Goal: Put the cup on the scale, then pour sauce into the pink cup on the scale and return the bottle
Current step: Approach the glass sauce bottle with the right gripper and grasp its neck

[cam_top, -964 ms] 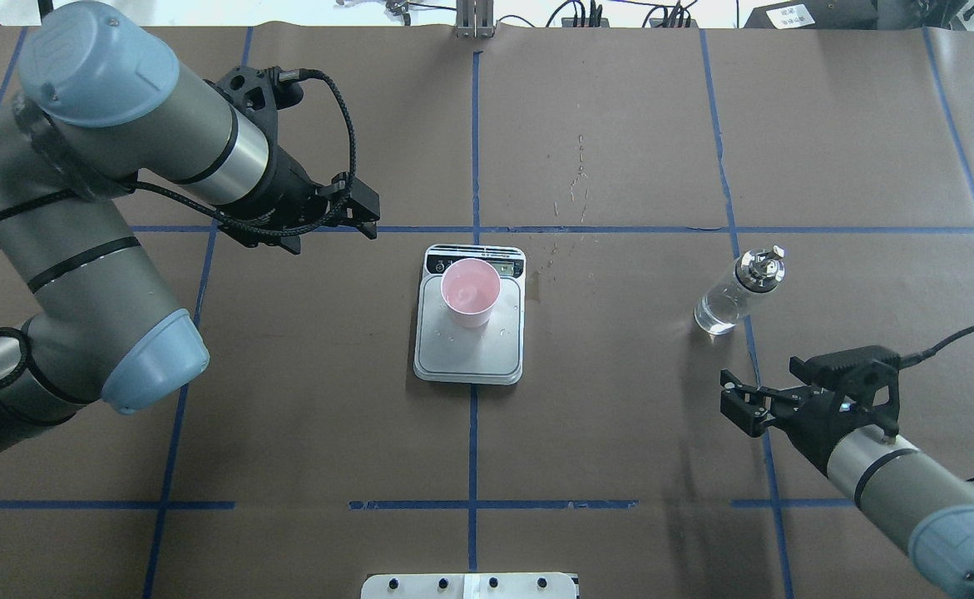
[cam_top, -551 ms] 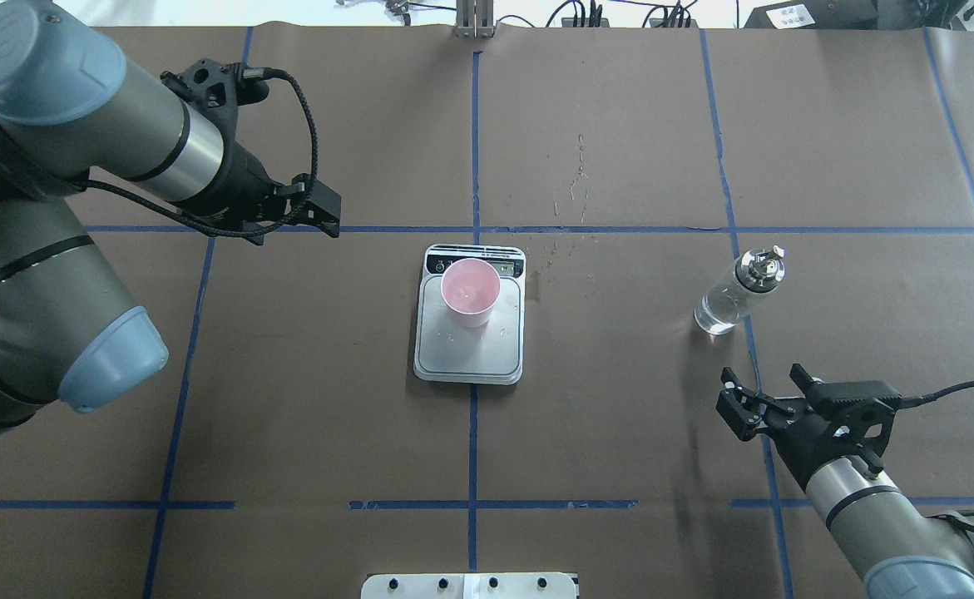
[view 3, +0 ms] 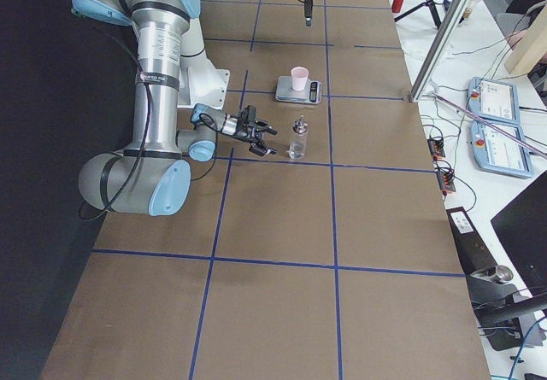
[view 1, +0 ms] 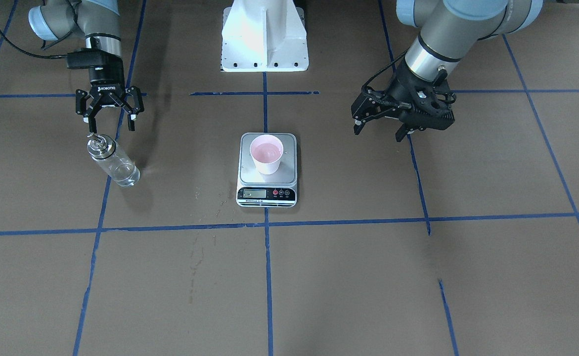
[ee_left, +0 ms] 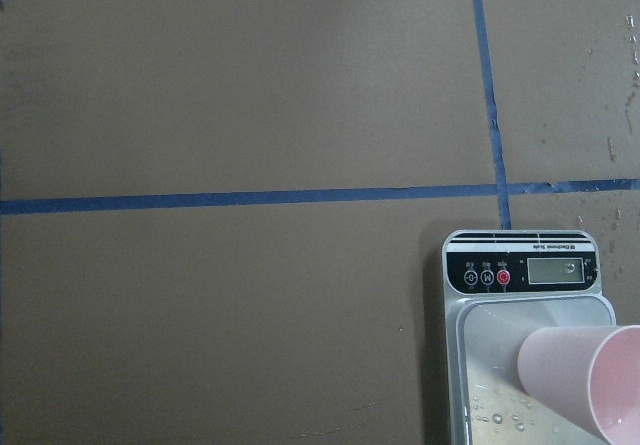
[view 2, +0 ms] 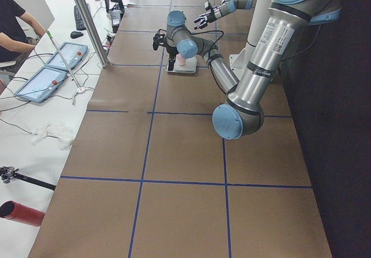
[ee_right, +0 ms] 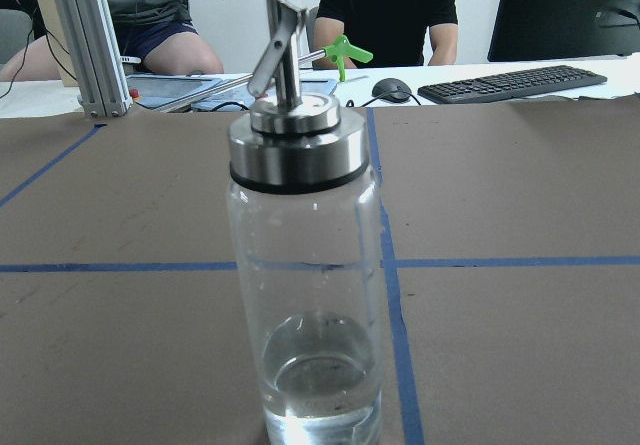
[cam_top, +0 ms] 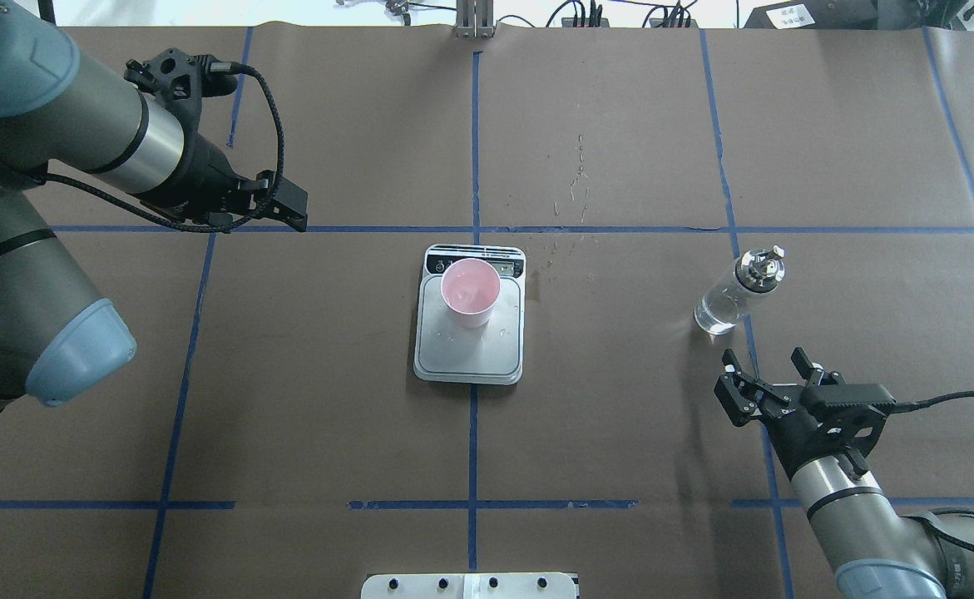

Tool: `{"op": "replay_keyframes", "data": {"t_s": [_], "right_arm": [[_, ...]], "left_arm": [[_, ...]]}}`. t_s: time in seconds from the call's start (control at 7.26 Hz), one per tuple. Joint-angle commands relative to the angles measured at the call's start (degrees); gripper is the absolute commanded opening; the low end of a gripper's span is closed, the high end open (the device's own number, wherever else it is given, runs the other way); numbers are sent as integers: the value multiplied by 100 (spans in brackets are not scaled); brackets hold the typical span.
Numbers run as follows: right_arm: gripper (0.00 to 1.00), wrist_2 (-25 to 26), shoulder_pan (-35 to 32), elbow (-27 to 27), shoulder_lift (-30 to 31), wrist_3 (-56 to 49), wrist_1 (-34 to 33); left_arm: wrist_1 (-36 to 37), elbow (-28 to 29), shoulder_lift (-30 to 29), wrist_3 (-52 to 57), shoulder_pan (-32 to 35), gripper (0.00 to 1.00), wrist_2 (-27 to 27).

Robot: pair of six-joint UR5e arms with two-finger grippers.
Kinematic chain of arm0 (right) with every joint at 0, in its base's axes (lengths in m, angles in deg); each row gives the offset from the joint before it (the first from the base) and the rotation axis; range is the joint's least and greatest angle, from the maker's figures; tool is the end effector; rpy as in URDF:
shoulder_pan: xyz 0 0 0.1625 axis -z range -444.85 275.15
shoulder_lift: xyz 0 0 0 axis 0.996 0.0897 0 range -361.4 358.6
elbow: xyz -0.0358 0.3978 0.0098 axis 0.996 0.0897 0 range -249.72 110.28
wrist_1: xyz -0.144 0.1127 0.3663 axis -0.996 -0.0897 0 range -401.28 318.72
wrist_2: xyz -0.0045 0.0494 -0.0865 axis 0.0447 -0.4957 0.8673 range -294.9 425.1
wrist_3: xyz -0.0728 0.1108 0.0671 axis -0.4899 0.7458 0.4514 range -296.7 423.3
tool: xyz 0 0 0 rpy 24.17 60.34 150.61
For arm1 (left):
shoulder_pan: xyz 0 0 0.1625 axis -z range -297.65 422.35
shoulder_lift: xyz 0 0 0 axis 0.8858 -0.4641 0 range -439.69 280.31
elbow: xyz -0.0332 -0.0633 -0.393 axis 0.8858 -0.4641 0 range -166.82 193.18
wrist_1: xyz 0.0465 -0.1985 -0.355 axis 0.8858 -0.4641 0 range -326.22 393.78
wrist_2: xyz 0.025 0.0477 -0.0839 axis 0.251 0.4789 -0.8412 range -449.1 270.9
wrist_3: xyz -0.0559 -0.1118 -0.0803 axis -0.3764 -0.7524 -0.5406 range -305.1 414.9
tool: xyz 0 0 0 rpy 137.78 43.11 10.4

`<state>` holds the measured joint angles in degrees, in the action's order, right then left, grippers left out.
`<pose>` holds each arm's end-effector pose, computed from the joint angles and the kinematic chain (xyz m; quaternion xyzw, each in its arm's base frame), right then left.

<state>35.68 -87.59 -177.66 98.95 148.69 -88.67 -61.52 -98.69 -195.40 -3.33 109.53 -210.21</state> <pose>-0.4187 -0.2831 0.4746 0.4793 -0.3363 0.2011 0.7853 0.3636 -0.4755 0.2339 0.0873 0.4838 0.0025 0.8708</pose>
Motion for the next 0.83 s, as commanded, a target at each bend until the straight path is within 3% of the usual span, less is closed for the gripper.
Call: {"op": "replay_keyframes", "data": {"t_s": [0.0, 0.69], "right_arm": [[100, 86, -77, 228, -121, 74, 2], [100, 68, -394, 502, -429, -216, 2]], "left_arm": [[3, -2, 4, 5, 10, 100, 0], [3, -2, 4, 5, 2, 100, 0]]}}
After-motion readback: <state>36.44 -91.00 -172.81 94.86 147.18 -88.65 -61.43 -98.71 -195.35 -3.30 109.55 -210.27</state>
